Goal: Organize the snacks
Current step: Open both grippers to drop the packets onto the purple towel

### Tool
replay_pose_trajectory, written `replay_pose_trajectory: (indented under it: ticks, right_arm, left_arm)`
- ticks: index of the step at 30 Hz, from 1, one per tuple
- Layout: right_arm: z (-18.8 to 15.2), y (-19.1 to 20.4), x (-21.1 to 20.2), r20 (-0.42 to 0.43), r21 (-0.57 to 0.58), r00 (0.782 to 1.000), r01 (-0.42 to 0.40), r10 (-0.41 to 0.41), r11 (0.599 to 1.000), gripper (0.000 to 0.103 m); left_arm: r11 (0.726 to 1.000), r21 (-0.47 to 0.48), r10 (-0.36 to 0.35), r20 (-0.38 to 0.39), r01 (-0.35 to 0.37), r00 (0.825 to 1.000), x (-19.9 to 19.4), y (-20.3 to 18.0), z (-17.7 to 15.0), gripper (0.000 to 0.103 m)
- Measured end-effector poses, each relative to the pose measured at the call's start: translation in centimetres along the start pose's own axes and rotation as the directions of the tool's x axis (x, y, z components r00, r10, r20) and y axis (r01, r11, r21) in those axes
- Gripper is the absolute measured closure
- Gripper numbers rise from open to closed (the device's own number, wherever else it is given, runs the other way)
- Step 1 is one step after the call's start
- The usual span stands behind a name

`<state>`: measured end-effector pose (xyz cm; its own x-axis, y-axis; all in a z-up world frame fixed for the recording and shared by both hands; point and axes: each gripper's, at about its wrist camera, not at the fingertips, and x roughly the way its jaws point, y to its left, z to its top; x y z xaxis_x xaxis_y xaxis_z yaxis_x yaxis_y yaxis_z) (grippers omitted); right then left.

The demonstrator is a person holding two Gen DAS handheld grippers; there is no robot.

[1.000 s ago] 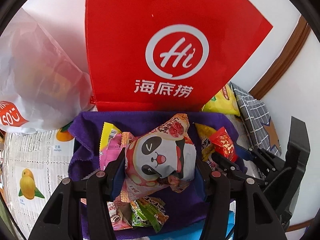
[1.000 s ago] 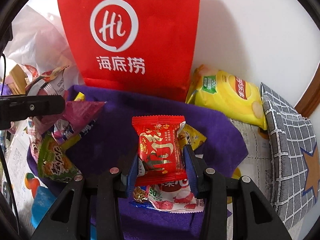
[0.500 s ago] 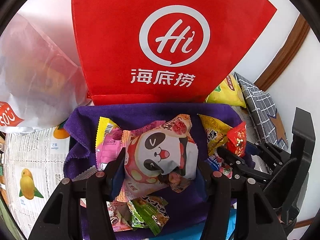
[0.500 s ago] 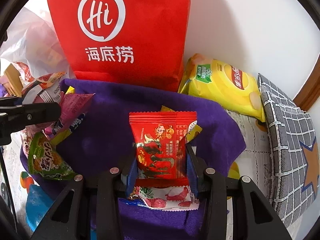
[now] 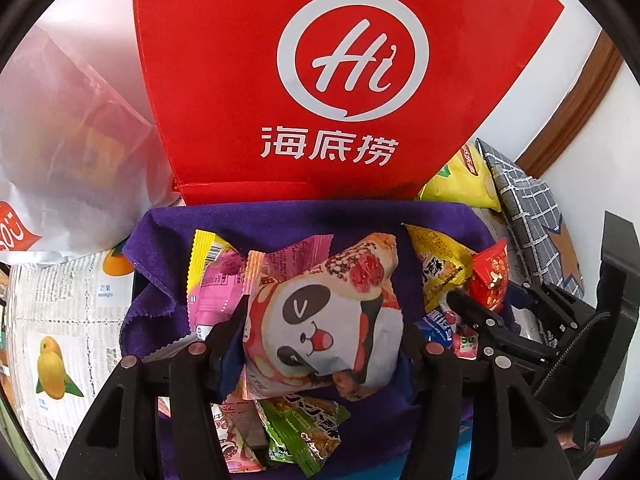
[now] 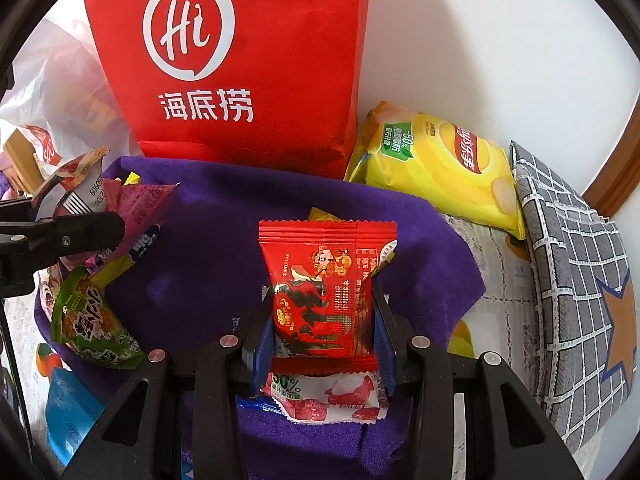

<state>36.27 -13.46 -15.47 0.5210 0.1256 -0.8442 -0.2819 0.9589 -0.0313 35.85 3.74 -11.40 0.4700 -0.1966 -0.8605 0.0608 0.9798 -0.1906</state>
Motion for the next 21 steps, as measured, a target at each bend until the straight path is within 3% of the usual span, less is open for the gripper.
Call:
replay_pose_trajectory:
  ticks: [7,12,21]
  right_arm:
    - [0.01,0.6,-0.2,0.004,-0.006,1.0,0.004,-0.004,1.0,0.06]
    - [-0.03,0.86,-0.21,0.004,-0.012,1.0,0.01,-0.01,1.0,0.06]
    - [0.07,0.93,-0.35,-0.001,0.0,1.0,0.025,-0.025,1.0,0.05]
  left_arm:
    - [1.0,-0.004,0.011,-0.003,-0.011,1.0,0.08,0.01,0.09,0.046]
    - [0.999,-0.025,0.037,-0.019,-0.038,0.999,0.27,0.47,0.16,0.036]
    - [0.999,-0.023,0.029,-0.02,-0.029,0.999,-0.46,-0.03,0.08,0.032]
